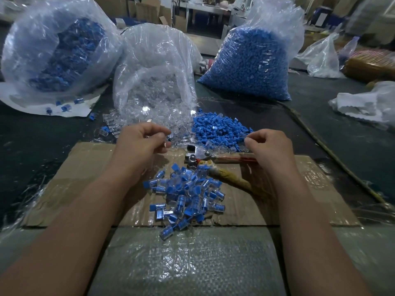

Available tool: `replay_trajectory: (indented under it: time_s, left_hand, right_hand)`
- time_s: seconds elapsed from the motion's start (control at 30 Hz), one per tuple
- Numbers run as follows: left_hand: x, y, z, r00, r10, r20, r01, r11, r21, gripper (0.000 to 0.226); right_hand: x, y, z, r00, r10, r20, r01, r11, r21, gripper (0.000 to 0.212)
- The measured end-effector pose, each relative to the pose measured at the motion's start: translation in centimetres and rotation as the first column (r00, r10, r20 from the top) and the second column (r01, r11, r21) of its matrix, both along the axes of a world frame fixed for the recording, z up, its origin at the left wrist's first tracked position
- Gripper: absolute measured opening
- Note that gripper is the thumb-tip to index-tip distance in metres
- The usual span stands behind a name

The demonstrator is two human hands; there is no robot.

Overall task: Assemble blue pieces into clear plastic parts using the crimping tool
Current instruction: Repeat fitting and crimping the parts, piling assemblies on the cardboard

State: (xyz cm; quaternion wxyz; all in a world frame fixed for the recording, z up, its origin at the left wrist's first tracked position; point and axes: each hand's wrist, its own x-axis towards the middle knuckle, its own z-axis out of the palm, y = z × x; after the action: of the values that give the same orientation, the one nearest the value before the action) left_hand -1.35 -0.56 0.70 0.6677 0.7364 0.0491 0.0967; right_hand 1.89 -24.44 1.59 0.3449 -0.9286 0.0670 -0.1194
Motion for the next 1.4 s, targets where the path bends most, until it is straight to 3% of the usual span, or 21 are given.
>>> replay_trajectory:
  time_s: [0.1, 0.2, 0.3, 0.67, 0.93, 1.2, 1.4]
  left_hand:
    - [-0.3, -0.2, 0.6, 0.996, -0.085, -0.013, 0.083, 0.992, -0.098, 0.007]
    - [-0.8, -0.5, 0.8, 0.996, -0.083, -0.029, 0.081, 0.995, -0.061, 0.027]
    - [-1.0, -0.6, 1.0, 0.996, -0.086, -0.026, 0.083, 0.993, -0.087, 0.028]
    - [-0.8, -0.6, 0.8, 0.985, -0.169, -0.040, 0.160, 0.971, -0.179, 0.029]
    - [-1.0, -0.9, 1.0, 0.983, -0.179, -0.040, 0.171, 0.973, -0.154, 0.029]
    - [-0.9, -0.8, 0.8, 0.978, -0.207, -0.029, 0.200, 0.966, -0.166, 0.029]
    - [-1.1, -0.9, 0.8, 0.973, -0.230, -0.015, 0.226, 0.965, -0.131, 0.025]
  right_hand:
    - [0.5, 0.3, -0.5, 0.999, -0.004, -0.038, 0.002, 0.999, -0.049, 0.019]
    - [1.0, 0.6, -0.9, 0.997, 0.014, -0.079, -0.022, 0.995, -0.102, 0.030]
    - [1.4, 1.0, -1.1, 0.986, 0.061, -0.157, -0.094, 0.972, -0.215, 0.036]
    - [1.0, 1.4, -1.0, 0.979, 0.152, -0.137, -0.176, 0.968, -0.182, 0.020]
    - [0.4, 1.0, -0.6, 0.987, 0.118, 0.111, -0.124, 0.991, 0.042, 0.019]
    - [-0.5, 1.8, 0.0, 0.980, 0.145, 0.139, -0.160, 0.982, 0.100, 0.025]
    - [-2.8, 4.2, 1.0, 0.923, 0.242, 0.299, -0.339, 0.878, 0.336, 0.027]
